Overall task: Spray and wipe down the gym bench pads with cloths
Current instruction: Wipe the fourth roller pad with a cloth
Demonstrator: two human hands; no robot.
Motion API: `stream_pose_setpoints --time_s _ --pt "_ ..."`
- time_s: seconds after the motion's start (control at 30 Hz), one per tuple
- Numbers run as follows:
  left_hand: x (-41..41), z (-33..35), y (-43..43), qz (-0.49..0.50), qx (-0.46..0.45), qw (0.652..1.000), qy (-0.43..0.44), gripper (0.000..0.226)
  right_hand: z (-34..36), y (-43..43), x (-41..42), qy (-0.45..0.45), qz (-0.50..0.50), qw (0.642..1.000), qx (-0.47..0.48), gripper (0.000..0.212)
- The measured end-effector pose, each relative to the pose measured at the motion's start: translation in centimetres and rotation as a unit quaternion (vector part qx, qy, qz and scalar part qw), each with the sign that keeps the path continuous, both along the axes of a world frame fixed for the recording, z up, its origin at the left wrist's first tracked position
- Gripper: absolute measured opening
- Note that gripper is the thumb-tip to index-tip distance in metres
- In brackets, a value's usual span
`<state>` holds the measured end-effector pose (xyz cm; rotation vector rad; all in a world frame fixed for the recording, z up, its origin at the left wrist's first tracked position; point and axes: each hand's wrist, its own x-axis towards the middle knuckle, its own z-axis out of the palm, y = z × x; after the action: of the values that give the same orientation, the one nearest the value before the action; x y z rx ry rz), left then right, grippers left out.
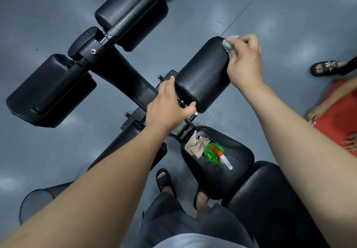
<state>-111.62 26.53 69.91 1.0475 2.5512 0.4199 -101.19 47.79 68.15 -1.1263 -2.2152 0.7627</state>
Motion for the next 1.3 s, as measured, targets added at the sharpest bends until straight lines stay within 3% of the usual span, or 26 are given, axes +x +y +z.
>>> stream_pose_setpoints --time_s 0.27,0.47,0.57,0.63,0.7,0.9,1.03,1.1,1.2,1.3 --pt "0.0 -0.2 -0.1 0.000 0.010 1.000 -0.004 0.095 -0.4 -5.4 0.2 -0.010 0.166 0.981 0.097 0.036" --pt "0.0 0.0 0.0 -0.002 0.008 1.000 -0.005 0.092 -0.1 -7.2 2.0 -0.035 0.326 0.936 0.132 0.040" --pt "0.0 -0.1 0.0 0.003 0.015 1.000 0.002 0.093 0.4 -3.7 1.3 -0.056 0.264 0.949 0.165 0.036" --pt "0.0 -0.1 -0.1 0.004 0.020 1.000 0.003 0.093 0.6 -2.0 0.7 -0.054 0.177 0.974 0.130 0.033" --pt "0.0 -0.1 -0.1 0.007 0.021 1.000 0.002 0.094 0.5 -2.3 0.2 -0.045 0.155 0.981 0.105 0.033" --pt "-0.1 -0.3 0.0 0.008 -0.008 1.000 0.002 0.108 -0.2 -8.6 2.7 -0.026 0.318 0.942 0.104 0.048" --pt "0.0 -0.3 0.1 0.006 -0.003 1.000 -0.003 0.105 0.1 -7.5 2.2 -0.066 0.336 0.928 0.145 0.047" --pt "-0.1 -0.3 0.1 -0.001 -0.005 1.000 0.000 0.104 0.4 -5.4 1.4 -0.070 0.268 0.946 0.168 0.042" --pt "-0.1 -0.4 0.0 -0.007 -0.010 1.000 0.011 0.106 1.1 -3.0 0.0 -0.091 0.128 0.980 0.121 0.040" --pt "0.0 -0.4 -0.1 -0.012 -0.014 1.000 0.017 0.105 0.7 -4.3 -0.3 -0.073 0.102 0.987 0.097 0.045"
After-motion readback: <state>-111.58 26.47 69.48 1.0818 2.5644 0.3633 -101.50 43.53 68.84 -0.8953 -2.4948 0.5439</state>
